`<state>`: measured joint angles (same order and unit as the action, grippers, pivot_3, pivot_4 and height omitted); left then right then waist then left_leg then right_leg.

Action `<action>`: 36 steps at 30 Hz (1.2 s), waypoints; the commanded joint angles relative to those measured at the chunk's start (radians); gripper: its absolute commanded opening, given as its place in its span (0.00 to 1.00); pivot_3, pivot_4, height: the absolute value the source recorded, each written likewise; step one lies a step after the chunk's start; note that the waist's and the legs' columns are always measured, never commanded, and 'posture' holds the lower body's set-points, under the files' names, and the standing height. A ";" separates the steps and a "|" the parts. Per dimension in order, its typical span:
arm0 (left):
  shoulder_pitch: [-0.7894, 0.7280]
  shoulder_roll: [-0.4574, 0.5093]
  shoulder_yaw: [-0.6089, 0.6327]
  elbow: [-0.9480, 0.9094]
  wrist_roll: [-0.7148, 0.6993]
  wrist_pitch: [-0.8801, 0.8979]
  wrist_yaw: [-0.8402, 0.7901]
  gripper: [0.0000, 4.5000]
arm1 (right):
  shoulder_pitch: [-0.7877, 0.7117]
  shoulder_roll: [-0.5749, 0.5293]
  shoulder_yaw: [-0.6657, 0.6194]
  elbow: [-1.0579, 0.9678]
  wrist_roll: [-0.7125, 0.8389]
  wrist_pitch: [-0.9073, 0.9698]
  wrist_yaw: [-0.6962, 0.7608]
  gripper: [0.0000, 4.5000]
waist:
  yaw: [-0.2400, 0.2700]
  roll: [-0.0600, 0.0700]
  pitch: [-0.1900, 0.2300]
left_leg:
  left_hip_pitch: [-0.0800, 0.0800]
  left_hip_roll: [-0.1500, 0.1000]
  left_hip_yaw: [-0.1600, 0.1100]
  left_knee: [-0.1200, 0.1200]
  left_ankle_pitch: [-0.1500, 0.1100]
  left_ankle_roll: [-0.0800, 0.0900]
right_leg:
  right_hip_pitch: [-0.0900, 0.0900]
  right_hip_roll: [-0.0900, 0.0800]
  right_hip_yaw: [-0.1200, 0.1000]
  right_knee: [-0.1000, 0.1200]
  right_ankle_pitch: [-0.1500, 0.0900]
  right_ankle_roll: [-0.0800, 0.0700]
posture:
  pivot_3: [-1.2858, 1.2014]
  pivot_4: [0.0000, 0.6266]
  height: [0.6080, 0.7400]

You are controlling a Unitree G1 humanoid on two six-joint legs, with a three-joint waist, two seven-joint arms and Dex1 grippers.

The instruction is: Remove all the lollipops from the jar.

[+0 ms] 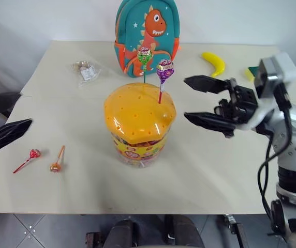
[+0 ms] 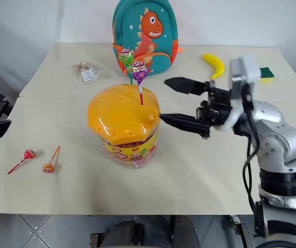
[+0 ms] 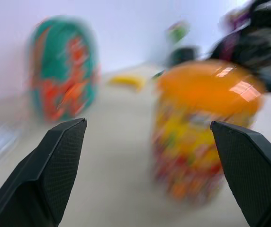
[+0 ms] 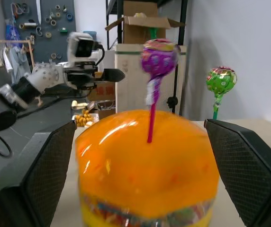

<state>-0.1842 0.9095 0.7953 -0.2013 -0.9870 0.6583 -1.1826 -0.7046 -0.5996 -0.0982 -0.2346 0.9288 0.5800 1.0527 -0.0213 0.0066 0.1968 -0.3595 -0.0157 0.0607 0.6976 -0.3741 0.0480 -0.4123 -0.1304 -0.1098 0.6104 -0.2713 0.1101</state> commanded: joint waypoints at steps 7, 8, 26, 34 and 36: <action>-0.025 -0.061 -0.109 -0.094 -0.079 -0.004 0.074 1.00 | -0.069 0.130 0.087 0.019 -0.084 0.008 -0.103 0.82 | -0.008 0.000 0.000 | 0.000 0.000 0.002 0.001 0.000 0.001 | 0.000 0.003 -0.001 0.001 0.000 0.000 | 0.52 0.24 1.00; -0.023 -0.064 -0.112 -0.095 -0.079 -0.007 0.075 1.00 | -0.070 0.137 0.088 0.017 -0.085 0.011 -0.109 0.76 | -0.008 0.000 0.000 | 0.000 0.000 0.002 0.001 0.001 0.001 | 0.000 0.003 -0.001 0.001 0.000 0.000 | 0.52 0.24 1.00; -0.015 -0.059 -0.221 -0.107 -0.036 -0.066 0.033 1.00 | -0.070 -0.065 -0.201 0.164 0.010 0.043 -0.101 0.01 | 0.002 0.000 0.000 | 0.000 -0.002 0.000 0.001 0.001 0.001 | 0.001 0.003 -0.001 -0.001 0.000 0.000 | 0.52 0.24 1.00; -0.027 -0.017 -0.308 -0.046 0.062 -0.117 -0.062 1.00 | 0.283 -0.429 -0.023 0.279 -0.458 0.148 -0.319 0.01 | 0.017 0.000 0.000 | -0.001 0.000 0.005 0.000 0.001 0.001 | 0.001 0.003 -0.001 -0.004 0.000 0.001 | 0.52 0.24 1.00; -0.031 -0.019 -0.313 -0.044 0.065 -0.126 -0.071 1.00 | 0.361 -0.414 -0.028 0.296 -0.485 0.089 -0.293 0.01 | 0.014 0.001 0.000 | 0.000 0.001 0.008 0.000 0.001 0.000 | 0.000 0.005 0.000 -0.004 0.000 0.001 | 0.52 0.24 1.00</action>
<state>-0.2127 0.8780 0.4698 -0.2339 -0.9275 0.5560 -1.2367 -0.3608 -1.0093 -0.1021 0.0774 0.4744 0.7335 0.7464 -0.0070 0.0075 0.1973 -0.3594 -0.0137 0.0700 0.6979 -0.3728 0.0480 -0.4119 -0.1245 -0.1101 0.6066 -0.2709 0.1113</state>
